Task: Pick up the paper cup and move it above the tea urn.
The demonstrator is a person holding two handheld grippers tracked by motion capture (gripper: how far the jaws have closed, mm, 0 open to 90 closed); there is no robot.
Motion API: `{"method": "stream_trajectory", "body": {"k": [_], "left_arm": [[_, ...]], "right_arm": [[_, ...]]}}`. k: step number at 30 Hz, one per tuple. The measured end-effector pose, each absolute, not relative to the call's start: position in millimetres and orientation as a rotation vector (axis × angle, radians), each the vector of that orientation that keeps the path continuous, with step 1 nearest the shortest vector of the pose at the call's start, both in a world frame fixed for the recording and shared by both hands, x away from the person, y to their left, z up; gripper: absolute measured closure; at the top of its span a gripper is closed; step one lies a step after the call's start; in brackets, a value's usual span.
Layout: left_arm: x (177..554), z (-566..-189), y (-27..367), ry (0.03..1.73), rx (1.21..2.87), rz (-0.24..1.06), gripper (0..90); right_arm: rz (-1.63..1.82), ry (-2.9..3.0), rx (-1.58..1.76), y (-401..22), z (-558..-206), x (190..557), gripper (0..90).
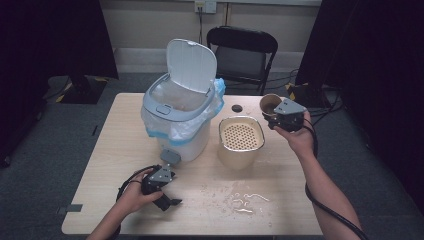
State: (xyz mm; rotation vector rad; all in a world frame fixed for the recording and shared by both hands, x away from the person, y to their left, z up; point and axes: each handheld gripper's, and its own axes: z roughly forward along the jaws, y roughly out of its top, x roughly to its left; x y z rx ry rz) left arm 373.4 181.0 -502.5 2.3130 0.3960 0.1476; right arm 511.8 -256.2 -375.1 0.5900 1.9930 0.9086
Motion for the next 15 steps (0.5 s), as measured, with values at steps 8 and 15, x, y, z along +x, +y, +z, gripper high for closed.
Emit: {"method": "stream_trajectory", "body": {"k": [8,15], "left_arm": [[373.3,-502.4,181.0,0.397,2.316,0.151,0.0],[373.3,-502.6,181.0,0.396,2.313,0.148,0.0]], "right_arm": [[0.880,2.002,0.543,-252.9,-374.2,511.2,34.0],[0.821,2.013,0.474,-248.1,-374.1,508.1,34.1]]}}
